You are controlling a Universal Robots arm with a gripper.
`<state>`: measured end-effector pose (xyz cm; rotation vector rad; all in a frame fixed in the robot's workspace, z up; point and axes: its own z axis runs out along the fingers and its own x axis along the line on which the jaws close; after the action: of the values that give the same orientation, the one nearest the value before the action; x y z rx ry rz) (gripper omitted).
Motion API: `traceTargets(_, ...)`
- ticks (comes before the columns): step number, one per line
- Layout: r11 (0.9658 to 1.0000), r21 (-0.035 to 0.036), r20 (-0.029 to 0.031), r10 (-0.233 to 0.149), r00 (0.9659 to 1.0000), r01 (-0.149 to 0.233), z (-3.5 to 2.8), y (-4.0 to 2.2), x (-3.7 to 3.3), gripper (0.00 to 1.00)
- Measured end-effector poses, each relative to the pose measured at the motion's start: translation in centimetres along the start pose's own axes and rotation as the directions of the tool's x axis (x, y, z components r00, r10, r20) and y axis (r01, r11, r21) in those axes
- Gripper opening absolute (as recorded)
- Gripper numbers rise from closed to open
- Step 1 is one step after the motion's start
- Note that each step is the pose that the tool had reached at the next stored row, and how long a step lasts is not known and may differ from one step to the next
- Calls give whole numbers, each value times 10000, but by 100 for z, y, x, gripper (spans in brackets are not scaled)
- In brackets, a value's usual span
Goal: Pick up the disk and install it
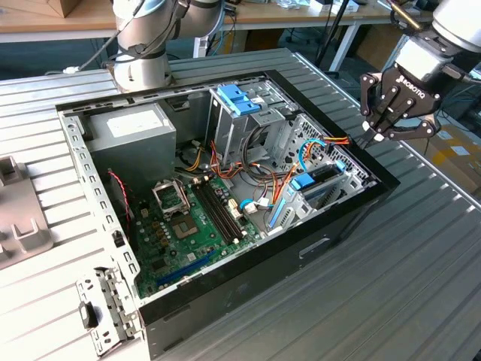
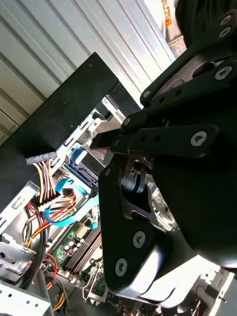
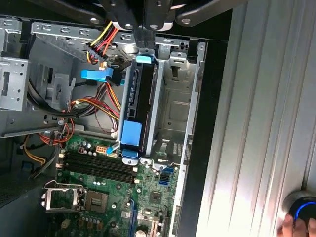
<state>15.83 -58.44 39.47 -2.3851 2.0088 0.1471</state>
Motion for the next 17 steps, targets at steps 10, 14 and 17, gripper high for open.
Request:
traceTargets(10, 9895, -128, -58, -1442, 9895, 1441, 0, 0, 0, 11)
traceTargets(14, 9861, -147, -64, -1654, 9862, 1653, 0, 0, 0, 11)
traceTargets(17, 9819, -169, -72, -1890, 9820, 1888, 0, 0, 0, 11)
